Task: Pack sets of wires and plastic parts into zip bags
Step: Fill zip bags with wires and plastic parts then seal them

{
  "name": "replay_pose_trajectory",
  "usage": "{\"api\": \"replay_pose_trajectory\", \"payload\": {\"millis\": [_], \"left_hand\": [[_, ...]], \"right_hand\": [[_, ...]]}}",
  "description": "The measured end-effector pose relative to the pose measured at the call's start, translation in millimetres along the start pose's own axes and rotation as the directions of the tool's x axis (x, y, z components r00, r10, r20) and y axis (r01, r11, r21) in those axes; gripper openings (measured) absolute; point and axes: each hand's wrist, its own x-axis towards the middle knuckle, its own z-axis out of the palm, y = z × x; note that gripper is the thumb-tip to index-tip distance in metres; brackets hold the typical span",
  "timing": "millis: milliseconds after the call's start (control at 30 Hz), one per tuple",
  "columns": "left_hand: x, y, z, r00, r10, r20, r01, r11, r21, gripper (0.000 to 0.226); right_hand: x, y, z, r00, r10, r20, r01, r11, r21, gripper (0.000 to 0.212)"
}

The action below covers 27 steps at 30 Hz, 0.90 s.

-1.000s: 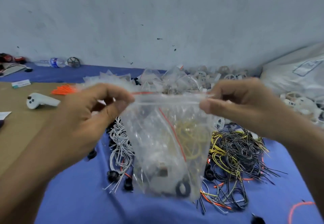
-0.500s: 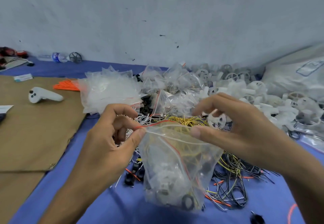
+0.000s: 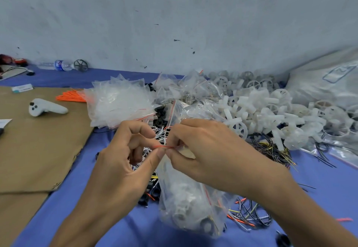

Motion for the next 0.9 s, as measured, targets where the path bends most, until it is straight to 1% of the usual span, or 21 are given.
{"api": "replay_pose_trajectory", "payload": {"millis": [300, 467, 700, 800, 900], "left_hand": [[-2.7, -2.1, -4.3, 1.000, -0.005, 0.014, 0.005, 1.000, -0.004, 0.031], [-2.7, -8.6, -10.0, 0.999, -0.034, -0.012, 0.034, 0.999, -0.025, 0.031], [-4.7, -18.8, -14.0, 0.997, -0.034, -0.063, 0.036, 0.999, 0.024, 0.033], [-5.5, -24.9, -21.3, 0.994, -0.041, -0.097, 0.040, 0.999, -0.015, 0.028], [-7.3, -28.7, -27.9, 0.991, -0.062, -0.117, 0.056, 0.997, -0.058, 0.030]], "right_hand": [[-1.1, 0.8, 3.1, 1.000, 0.004, 0.026, -0.004, 1.000, -0.008, 0.015], [-5.9, 7.2, -0.6, 0.999, 0.022, 0.036, -0.021, 0.999, -0.028, 0.015], [-15.5, 18.4, -7.5, 0.999, 0.013, 0.038, -0.011, 0.999, -0.043, 0.015], [-28.5, 32.3, -13.6, 0.998, 0.045, 0.033, -0.044, 0.999, -0.022, 0.016], [-44.5, 49.6, -19.6, 0.995, 0.097, -0.005, -0.097, 0.995, -0.004, 0.017]]}}
